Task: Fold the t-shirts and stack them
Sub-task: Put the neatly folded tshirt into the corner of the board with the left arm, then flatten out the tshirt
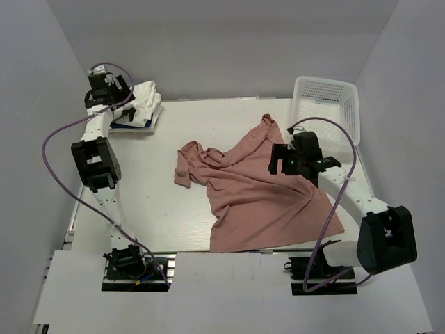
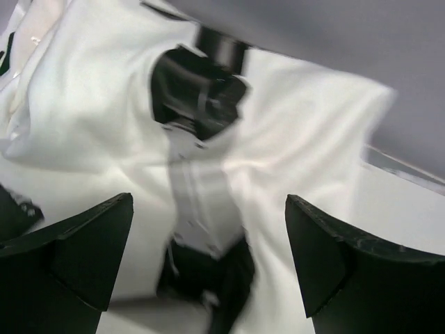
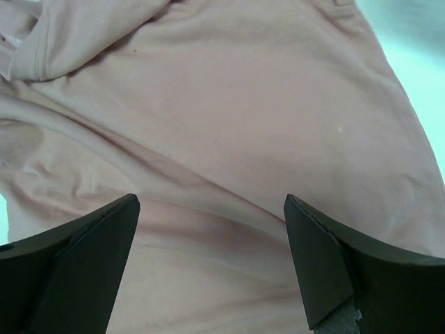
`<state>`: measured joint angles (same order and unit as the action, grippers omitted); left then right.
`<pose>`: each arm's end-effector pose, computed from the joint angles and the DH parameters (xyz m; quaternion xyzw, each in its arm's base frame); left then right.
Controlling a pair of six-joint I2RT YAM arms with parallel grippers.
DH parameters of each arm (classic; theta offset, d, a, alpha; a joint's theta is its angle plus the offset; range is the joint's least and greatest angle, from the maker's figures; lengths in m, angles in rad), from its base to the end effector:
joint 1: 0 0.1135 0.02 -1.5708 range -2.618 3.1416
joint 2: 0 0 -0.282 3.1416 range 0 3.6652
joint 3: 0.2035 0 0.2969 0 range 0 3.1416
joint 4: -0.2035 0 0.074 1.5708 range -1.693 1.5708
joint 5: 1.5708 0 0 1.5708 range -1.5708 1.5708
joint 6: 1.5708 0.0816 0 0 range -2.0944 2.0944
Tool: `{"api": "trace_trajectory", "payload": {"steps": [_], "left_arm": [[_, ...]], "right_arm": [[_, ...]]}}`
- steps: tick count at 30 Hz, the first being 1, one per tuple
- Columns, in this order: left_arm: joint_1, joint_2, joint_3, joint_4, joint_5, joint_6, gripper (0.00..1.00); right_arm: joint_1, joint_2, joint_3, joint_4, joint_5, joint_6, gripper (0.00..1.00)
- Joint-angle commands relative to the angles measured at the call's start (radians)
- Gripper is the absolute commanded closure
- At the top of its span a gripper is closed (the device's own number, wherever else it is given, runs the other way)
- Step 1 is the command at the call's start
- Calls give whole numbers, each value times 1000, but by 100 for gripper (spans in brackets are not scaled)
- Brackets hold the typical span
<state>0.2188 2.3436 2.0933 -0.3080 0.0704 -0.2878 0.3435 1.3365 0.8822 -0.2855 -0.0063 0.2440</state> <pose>0.6311 0.1345 0.2192 -0.2025 0.8504 -0.0475 0.4833 0.3360 0.1207 0.2092 -0.0468 0.9137 0.1196 0.3855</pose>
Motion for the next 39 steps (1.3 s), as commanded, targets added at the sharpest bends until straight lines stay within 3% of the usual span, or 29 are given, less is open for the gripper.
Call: {"api": "trace_trajectory", "payload": {"steps": [1,4,6,9,12,15,19,24,26,28,30,33,34,36,39], "left_arm": [[-30,-251,-50,-26,133,-31,0],[-54,-355,-203,-35,367,-86,0],[-116,-412,-347,-19,407,-86,0],[-237,-523,-491,33,362,-86,0],[-332,-547,-596,-12,300,-41,0],[-438,-535,-663,-66,148,-8,0],[-473,-469,-664,-166,28,-8,0],[-484,-406,-664,-143,6,12,0],[-484,-379,-664,-132,6,30,19],[-484,-322,-636,-154,-50,30,28],[-484,-281,-592,-174,-92,18,30],[-475,-234,-579,-183,-70,9,51],[-475,-224,-579,-169,-70,9,71],[-466,-224,-605,-157,-70,9,82],[-466,-265,-662,-170,-148,-35,87]], "right_arm": [[0,-83,-40,20,64,64,10],[-5,-108,-94,35,121,125,10],[-6,-125,-129,26,153,162,10],[-9,-143,-164,8,190,187,10],[-14,-160,-186,-21,197,190,10],[-20,-148,-198,-69,209,207,10],[-35,-146,-216,-142,242,254,10],[-64,-132,-250,-196,284,305,10],[-75,-120,-247,-188,267,298,10],[-77,-94,-246,-158,235,276,10],[-80,-76,-239,-132,218,264,10],[-75,-19,-215,-116,216,242,10],[-74,34,-198,-127,219,239,10],[-70,78,-148,-127,212,233,10],[-63,206,-89,-98,148,221,10]]}}
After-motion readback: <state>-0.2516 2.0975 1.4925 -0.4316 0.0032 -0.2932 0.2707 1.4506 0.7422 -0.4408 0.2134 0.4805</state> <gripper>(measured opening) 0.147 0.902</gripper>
